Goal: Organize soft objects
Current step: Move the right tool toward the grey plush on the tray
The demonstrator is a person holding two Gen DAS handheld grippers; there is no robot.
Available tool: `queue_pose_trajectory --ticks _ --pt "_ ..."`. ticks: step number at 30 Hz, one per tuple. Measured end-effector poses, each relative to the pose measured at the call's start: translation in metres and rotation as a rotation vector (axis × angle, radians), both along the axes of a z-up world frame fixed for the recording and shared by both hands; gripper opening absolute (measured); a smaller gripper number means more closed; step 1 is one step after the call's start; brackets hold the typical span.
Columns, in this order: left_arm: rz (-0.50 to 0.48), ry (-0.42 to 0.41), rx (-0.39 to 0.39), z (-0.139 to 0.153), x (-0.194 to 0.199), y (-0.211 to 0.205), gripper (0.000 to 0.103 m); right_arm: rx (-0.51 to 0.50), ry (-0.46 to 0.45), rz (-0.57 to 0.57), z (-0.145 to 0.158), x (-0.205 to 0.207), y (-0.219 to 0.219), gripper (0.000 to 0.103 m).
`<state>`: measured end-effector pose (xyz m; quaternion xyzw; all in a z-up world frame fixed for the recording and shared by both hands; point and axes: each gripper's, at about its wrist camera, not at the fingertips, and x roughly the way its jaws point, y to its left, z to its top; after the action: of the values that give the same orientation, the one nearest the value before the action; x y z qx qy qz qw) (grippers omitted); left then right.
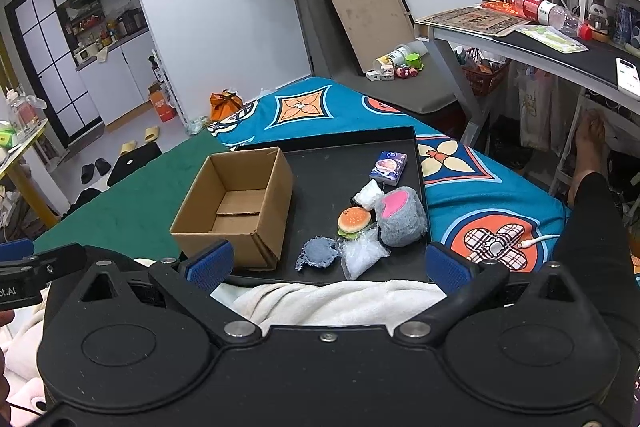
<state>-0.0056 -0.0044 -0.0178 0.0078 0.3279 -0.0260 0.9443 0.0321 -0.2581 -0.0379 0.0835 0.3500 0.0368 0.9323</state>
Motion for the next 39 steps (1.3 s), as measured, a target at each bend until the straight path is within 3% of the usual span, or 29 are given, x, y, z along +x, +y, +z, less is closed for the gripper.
queue_pose_trajectory --ticks 21,39 --pt "-0.009 0.014 0.001 0.006 0.011 0.0 0.102 0.004 0.002 -0.025 -0.001 0.009 -0.004 0.103" --pt "-0.01 0.083 -0.014 -0.014 0.064 -0.006 0.102 0.093 0.075 -0.052 -0.032 0.05 -0.024 0.103"
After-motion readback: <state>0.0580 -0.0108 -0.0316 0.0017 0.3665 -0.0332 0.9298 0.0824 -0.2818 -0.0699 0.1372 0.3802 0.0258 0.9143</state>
